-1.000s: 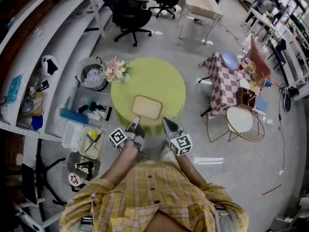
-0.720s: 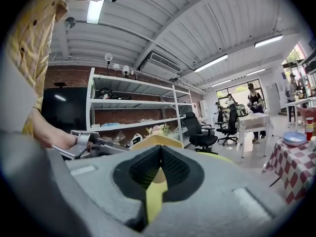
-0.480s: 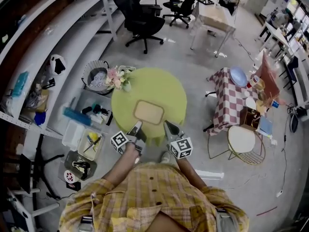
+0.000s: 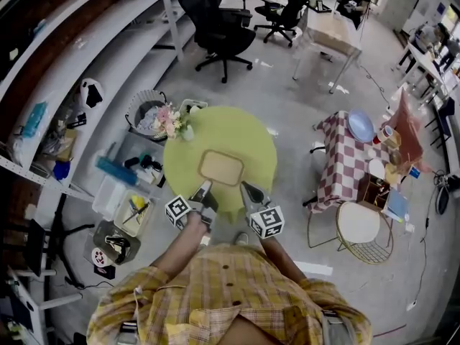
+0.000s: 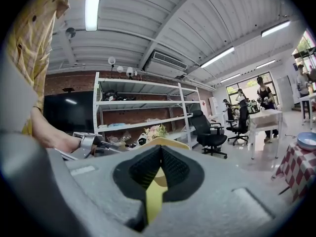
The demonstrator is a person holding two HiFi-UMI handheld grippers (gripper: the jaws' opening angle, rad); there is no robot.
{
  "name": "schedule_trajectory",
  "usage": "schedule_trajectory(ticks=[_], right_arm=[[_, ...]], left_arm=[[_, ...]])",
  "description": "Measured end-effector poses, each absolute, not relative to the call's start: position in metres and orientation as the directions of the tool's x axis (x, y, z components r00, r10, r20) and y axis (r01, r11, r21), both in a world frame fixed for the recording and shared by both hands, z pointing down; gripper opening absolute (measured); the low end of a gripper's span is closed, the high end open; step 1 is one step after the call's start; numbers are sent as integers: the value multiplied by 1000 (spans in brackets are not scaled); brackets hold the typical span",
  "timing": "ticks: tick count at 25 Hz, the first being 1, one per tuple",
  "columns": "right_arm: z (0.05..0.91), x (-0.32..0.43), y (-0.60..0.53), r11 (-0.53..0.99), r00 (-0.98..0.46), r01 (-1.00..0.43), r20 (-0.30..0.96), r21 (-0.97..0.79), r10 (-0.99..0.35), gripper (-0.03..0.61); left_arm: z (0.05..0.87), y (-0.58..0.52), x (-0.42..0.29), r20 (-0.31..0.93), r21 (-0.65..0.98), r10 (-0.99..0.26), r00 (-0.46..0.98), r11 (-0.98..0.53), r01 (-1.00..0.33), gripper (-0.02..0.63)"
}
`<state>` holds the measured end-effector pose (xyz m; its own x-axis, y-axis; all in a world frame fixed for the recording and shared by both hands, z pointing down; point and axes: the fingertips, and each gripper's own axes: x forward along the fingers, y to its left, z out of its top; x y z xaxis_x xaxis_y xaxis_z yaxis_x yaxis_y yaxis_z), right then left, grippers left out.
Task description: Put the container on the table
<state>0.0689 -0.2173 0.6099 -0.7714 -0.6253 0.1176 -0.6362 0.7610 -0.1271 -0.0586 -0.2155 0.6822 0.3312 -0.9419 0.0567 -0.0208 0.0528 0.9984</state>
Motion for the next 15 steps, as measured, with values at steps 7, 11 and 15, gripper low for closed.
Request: schedule_trajectory(ticks=[7, 11, 15], right_arm=[[613, 70, -223, 788, -799, -600, 130, -139, -587, -3], [618, 65, -233, 778, -791, -612, 135, -142, -597, -3], [622, 59, -236, 776, -786, -617, 145, -127, -601, -3]], left_arm=[[693, -227, -53, 77, 997, -949, 304, 79, -4, 14], [694, -236, -51, 74, 997, -946, 315, 81, 10, 14], [701, -243, -53, 80, 996, -940, 330, 91, 17, 14]])
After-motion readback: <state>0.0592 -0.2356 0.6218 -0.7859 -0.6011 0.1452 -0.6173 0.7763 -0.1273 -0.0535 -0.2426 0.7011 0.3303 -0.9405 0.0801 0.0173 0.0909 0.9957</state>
